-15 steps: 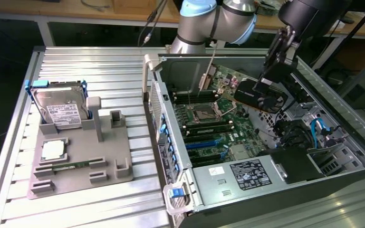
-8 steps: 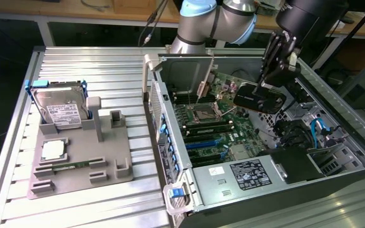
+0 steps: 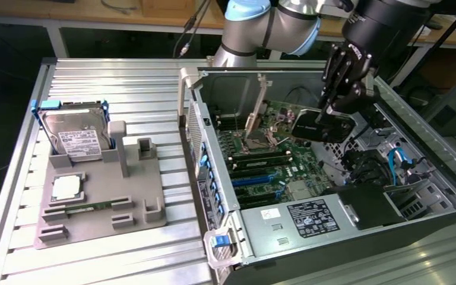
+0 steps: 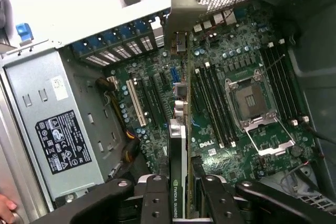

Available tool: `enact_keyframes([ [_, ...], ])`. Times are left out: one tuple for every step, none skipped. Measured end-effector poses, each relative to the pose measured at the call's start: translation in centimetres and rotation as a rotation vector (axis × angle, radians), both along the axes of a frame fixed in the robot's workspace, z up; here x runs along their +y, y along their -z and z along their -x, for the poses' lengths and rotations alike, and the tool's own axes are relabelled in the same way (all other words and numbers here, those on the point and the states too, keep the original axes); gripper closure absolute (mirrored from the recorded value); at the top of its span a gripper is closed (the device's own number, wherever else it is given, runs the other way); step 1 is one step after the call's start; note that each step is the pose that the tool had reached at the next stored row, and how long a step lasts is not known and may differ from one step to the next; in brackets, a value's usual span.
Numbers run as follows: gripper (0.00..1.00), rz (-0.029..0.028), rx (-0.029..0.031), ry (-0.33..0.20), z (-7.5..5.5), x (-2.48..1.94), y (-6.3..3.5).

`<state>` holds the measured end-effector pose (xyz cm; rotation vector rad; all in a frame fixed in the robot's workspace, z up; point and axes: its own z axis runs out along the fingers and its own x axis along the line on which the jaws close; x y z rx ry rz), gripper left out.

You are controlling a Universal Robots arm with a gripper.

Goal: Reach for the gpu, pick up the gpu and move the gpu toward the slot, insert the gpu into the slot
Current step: 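Insert the gpu into the slot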

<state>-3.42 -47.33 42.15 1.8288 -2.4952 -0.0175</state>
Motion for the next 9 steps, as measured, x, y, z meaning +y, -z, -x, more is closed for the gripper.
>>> enact_keyframes([
  [0.73,0.0001,0.0000,-0.018,0.00,0.00,0.08],
  [0.73,0.0002,0.0000,-0.038,-0.01,0.00,0.18],
  [0.73,0.0004,0.0000,-0.055,-0.01,0.00,0.27],
  [0.73,0.0006,0.0000,-0.072,-0.02,0.00,0.37],
  [0.73,0.0010,0.0000,-0.088,-0.03,0.00,0.47],
  [0.73,0.0010,0.0000,-0.105,-0.03,0.00,0.57],
  [0.73,0.0011,0.0000,-0.120,-0.04,0.00,0.68],
  [0.73,0.0010,0.0000,-0.133,-0.04,0.00,0.82],
  [0.73,0.0010,0.0000,-0.141,-0.04,-0.01,0.97],
])
